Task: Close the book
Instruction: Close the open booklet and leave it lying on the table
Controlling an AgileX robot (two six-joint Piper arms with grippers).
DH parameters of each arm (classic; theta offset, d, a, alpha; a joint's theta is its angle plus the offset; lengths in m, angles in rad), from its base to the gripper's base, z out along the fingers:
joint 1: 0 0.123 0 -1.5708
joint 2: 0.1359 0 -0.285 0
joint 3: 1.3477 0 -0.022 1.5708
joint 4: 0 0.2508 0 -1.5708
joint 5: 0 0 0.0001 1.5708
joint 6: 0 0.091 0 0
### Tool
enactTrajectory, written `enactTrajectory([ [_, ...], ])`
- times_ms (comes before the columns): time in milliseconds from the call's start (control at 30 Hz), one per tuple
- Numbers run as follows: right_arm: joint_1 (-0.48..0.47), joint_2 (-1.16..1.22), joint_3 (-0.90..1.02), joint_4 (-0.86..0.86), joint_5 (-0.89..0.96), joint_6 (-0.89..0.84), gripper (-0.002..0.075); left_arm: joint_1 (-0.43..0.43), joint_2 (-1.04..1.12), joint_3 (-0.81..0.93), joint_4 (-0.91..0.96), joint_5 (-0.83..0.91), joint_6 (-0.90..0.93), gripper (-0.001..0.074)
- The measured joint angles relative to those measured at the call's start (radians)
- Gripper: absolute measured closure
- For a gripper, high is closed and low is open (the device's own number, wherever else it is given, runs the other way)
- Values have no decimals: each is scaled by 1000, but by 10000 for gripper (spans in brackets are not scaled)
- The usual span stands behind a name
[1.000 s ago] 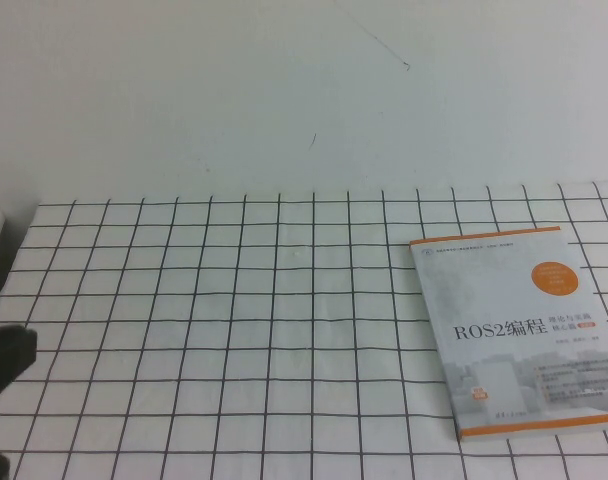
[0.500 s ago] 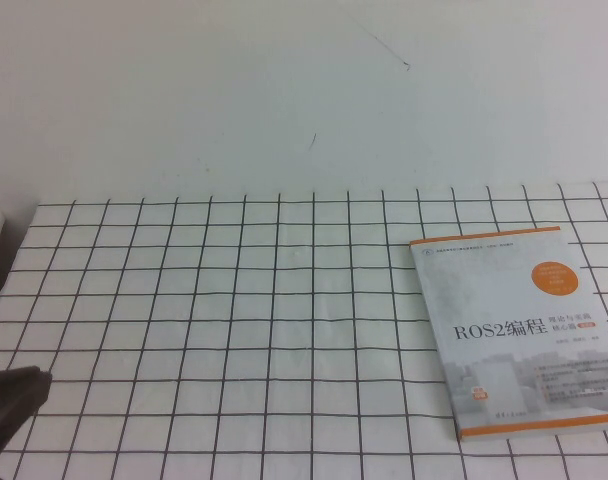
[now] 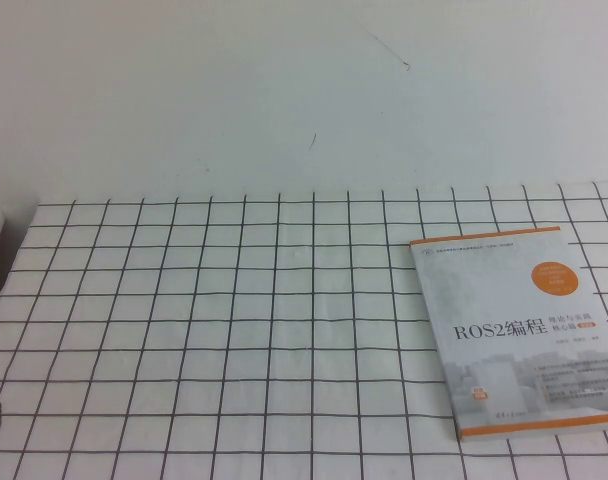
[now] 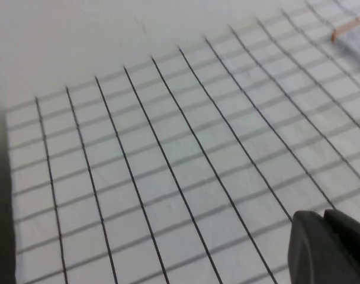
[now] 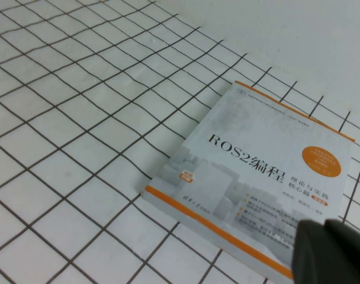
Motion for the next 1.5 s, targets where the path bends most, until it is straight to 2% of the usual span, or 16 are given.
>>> enactTrajectory([
  [167,0,0,0,0,-2,0,729,180,-193,219,-42,-324,-19,737],
  [267,0,0,0,0,-4,0,729,301,-292,357,-96,-428,-19,737],
  [367,0,0,0,0,-4,0,729,416,-356,465,-116,-434,-19,737],
  [500,0,0,0,0,-4,0,729,505,-364,481,-126,-288,32,737],
  [733,0,0,0,4,-6,0,729,521,-367,479,-213,-245,86,737],
  [1500,0,0,0,5,-6,-1,729,521,-369,479,-216,-244,106,737],
])
